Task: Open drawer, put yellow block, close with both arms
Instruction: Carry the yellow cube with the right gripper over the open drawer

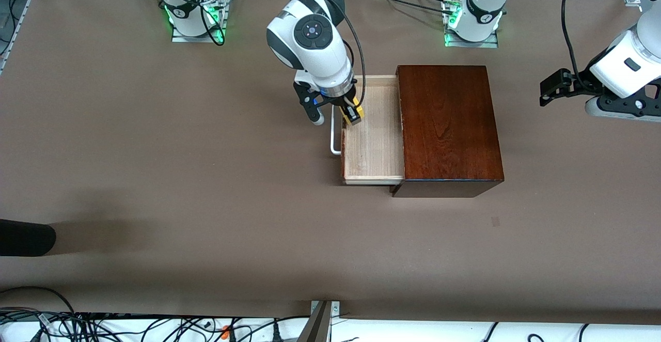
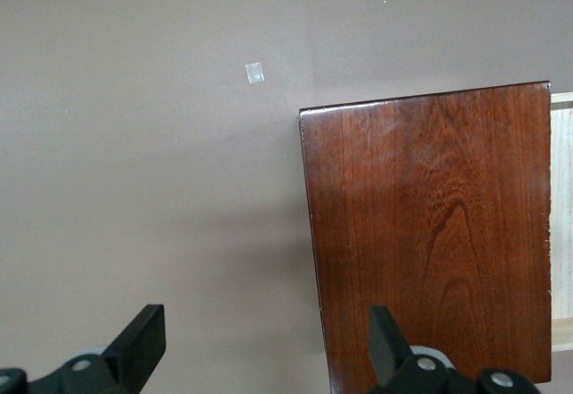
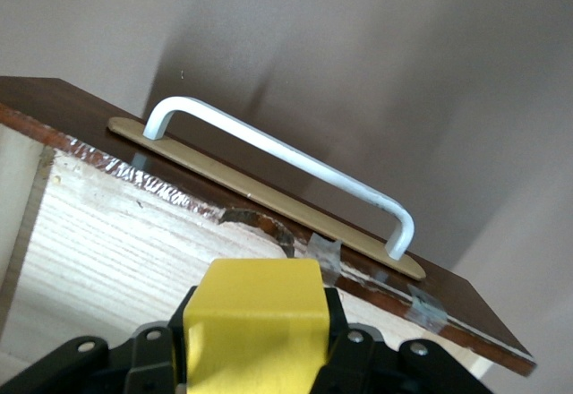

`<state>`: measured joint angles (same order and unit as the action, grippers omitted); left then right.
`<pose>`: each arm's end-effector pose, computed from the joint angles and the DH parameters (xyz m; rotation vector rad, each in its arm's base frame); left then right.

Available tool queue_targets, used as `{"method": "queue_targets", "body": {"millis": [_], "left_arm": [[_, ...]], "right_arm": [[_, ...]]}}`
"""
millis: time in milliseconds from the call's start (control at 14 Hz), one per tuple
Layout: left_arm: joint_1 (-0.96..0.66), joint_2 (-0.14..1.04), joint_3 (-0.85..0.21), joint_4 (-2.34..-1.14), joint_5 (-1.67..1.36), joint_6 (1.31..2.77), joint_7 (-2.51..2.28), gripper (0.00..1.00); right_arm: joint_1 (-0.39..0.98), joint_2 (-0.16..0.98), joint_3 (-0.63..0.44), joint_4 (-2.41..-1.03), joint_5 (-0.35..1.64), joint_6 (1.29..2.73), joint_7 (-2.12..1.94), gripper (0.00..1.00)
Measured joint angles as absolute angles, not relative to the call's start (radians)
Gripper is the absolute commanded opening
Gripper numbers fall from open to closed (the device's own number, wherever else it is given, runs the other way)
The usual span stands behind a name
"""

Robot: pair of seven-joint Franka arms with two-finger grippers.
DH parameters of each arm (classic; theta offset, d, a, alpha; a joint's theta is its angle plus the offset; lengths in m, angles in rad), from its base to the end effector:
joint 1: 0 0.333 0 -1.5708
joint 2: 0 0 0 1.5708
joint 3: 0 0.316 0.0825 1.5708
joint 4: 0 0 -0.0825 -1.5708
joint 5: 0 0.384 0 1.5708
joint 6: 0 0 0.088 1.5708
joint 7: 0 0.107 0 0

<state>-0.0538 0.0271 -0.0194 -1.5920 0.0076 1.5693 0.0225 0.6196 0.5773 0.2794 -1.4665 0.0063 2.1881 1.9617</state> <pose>0.5597 -0.0401 0.5993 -3.1287 0.1501 0.0777 0.4783 0.5421 0.3706 -2.4988 1.5696 0.1897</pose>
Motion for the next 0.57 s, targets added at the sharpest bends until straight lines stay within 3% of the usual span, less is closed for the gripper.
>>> {"method": "queue_targets", "body": {"millis": [570], "left_arm": [[-0.055, 0.027, -0.021, -1.592, 0.008, 1.569, 0.022, 1.00]], "right_arm": [[0.632, 0.600, 0.278, -1.463, -0.033, 2.209, 2.006, 0.17]]}}
